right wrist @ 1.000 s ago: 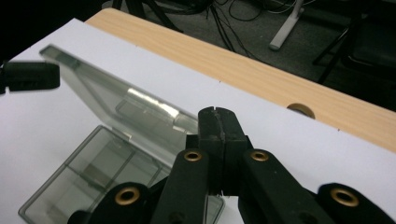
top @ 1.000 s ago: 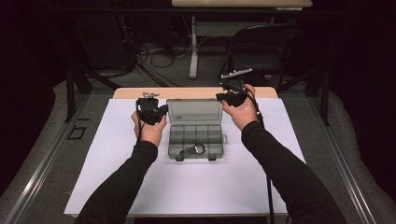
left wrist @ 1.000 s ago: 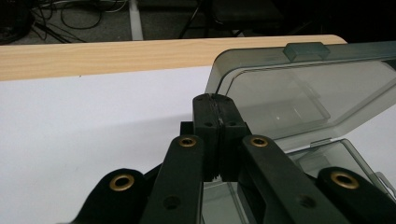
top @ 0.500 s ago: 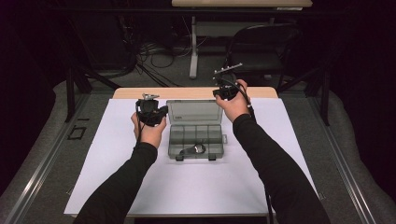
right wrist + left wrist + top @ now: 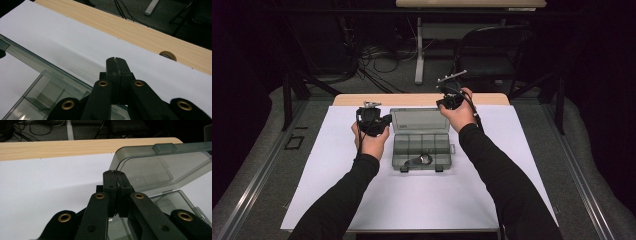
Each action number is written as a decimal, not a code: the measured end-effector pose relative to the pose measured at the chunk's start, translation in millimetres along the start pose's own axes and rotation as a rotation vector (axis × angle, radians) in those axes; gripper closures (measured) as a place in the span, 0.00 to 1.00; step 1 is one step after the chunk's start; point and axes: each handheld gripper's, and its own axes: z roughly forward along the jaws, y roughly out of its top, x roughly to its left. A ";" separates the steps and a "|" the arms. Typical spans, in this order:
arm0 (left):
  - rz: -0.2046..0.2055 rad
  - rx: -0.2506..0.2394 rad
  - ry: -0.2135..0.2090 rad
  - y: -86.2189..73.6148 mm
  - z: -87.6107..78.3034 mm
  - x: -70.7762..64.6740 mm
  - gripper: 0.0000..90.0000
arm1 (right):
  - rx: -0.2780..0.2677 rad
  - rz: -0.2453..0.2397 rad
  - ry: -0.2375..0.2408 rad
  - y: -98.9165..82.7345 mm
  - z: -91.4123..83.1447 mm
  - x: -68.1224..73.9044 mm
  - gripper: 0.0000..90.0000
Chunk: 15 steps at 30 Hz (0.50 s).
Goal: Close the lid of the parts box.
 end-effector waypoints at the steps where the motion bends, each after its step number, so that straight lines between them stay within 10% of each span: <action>1: 0.001 -0.001 0.000 -0.7 -0.5 -0.2 0.98 | 0.003 0.000 0.002 -0.4 0.1 0.7 1.00; 15: 0.013 0.018 -0.021 -0.9 -6.3 2.0 0.96 | 0.010 0.000 0.020 -3.1 1.5 1.3 1.00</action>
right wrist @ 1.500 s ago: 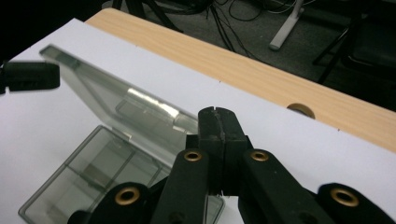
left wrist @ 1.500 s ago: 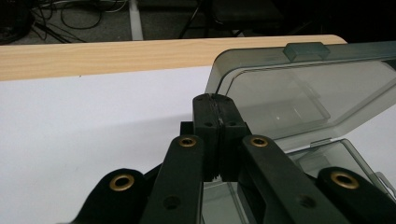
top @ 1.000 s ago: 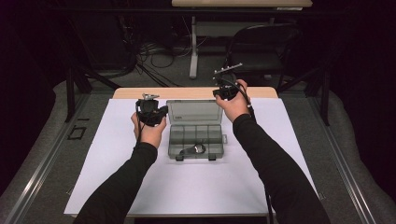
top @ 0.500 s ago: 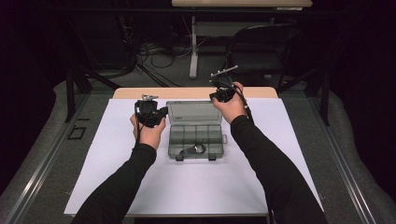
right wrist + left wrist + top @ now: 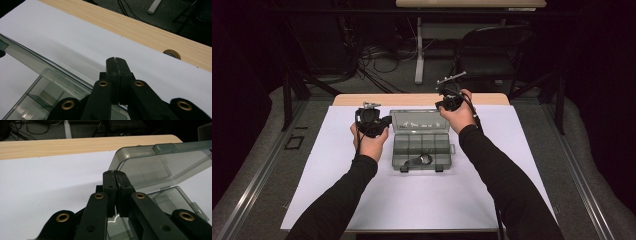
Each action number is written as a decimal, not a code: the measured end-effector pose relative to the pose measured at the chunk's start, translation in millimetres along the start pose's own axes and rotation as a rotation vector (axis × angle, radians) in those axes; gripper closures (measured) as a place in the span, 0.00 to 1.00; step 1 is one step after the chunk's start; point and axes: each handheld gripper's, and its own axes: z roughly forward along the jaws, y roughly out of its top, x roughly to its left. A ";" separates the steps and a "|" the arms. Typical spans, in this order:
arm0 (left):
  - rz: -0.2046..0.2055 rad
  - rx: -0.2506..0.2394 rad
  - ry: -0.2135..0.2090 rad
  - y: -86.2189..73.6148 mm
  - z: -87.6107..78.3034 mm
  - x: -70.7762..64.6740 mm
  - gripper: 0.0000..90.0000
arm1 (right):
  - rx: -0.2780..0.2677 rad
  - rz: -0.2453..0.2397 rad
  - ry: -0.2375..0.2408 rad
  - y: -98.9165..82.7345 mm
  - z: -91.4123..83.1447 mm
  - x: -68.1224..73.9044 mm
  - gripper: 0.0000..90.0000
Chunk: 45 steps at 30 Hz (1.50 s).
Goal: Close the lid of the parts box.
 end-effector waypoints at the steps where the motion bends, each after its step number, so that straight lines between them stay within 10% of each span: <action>1: 0.001 -0.004 -0.002 -0.2 -1.7 0.2 0.94 | 0.000 0.001 0.001 -0.3 -0.4 0.3 1.00; 13: 0.057 0.008 -0.056 -6.4 -28.0 -2.2 1.00 | -0.007 -0.017 0.019 -3.1 -5.0 6.4 1.00; 45: 0.150 0.069 -0.184 -8.2 7.1 -61.2 1.00 | 0.018 -0.079 0.093 -14.6 -9.1 28.6 1.00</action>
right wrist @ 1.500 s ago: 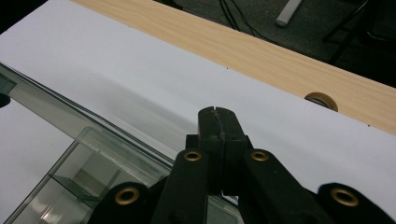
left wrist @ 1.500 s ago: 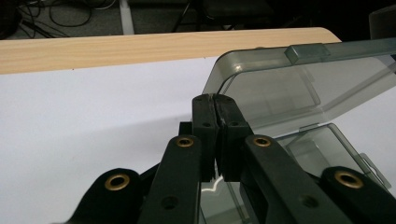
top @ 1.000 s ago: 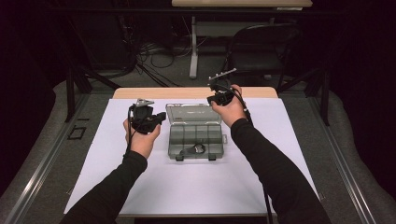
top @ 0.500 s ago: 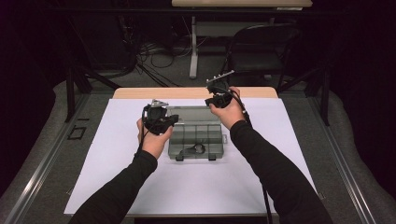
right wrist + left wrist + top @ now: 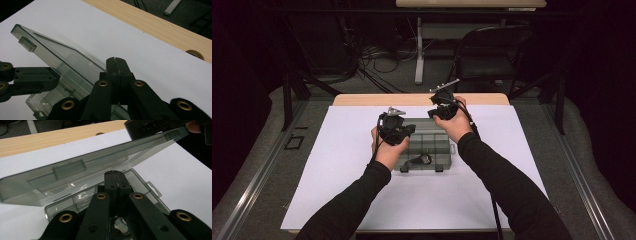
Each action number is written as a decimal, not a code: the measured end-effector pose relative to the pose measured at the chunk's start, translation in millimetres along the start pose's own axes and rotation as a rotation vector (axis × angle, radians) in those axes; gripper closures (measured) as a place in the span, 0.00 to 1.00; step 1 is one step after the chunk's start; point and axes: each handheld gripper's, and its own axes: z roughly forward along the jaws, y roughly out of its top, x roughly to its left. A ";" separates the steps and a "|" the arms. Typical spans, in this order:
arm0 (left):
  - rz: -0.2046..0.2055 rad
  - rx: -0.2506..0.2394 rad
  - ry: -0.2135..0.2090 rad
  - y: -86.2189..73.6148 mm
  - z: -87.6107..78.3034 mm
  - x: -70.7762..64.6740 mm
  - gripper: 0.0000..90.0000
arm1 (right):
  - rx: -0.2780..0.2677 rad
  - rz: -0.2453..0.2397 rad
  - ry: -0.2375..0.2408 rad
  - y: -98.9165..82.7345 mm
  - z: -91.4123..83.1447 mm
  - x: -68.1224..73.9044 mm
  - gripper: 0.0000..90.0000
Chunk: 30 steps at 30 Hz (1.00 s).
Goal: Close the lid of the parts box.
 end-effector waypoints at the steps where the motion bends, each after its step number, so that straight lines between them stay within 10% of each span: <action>1: -0.001 0.005 -0.005 -0.1 -0.1 -0.7 1.00 | 0.001 -0.003 0.002 -1.1 -0.1 1.6 1.00; 30: -0.001 0.020 -0.049 -46.0 -1.3 -22.5 1.00 | 0.029 -0.056 0.082 -45.2 -2.2 25.3 1.00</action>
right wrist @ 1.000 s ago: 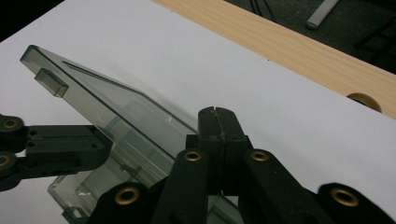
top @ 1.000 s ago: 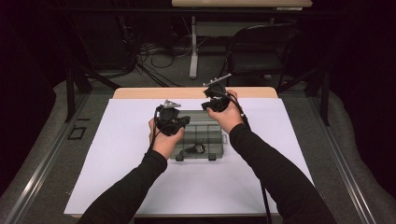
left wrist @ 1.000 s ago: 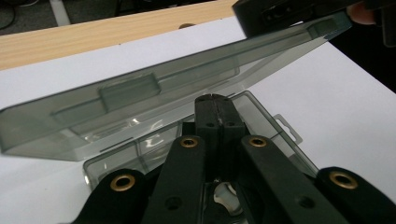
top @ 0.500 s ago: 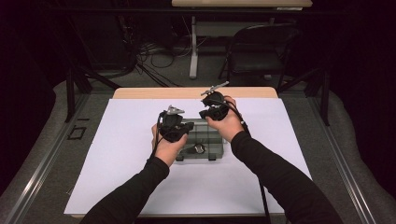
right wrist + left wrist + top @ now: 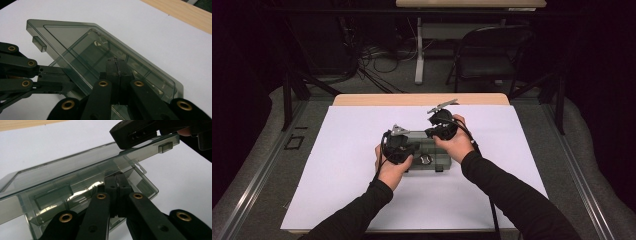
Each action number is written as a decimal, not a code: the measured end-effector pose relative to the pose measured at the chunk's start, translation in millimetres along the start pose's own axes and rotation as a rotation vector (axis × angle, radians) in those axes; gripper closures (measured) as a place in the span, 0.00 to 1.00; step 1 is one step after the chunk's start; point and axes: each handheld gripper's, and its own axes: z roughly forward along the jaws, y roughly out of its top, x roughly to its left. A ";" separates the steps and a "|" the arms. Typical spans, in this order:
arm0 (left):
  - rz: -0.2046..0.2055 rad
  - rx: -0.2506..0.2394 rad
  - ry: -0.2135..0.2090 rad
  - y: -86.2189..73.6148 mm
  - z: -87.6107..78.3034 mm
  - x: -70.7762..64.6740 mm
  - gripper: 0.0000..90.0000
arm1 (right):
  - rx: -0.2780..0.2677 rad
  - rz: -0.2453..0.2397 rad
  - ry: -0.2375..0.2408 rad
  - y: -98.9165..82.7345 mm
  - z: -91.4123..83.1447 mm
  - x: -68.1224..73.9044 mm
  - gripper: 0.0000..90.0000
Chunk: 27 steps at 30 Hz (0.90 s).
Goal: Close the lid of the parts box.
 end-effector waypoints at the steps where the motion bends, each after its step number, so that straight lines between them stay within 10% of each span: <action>1: 0.004 0.004 0.000 -1.3 -0.1 -0.1 1.00 | 0.000 -0.001 0.001 -1.7 0.5 0.2 1.00; 27: -0.007 0.044 -0.023 -38.2 11.5 -1.2 1.00 | 0.012 0.014 0.039 -34.3 8.5 3.4 1.00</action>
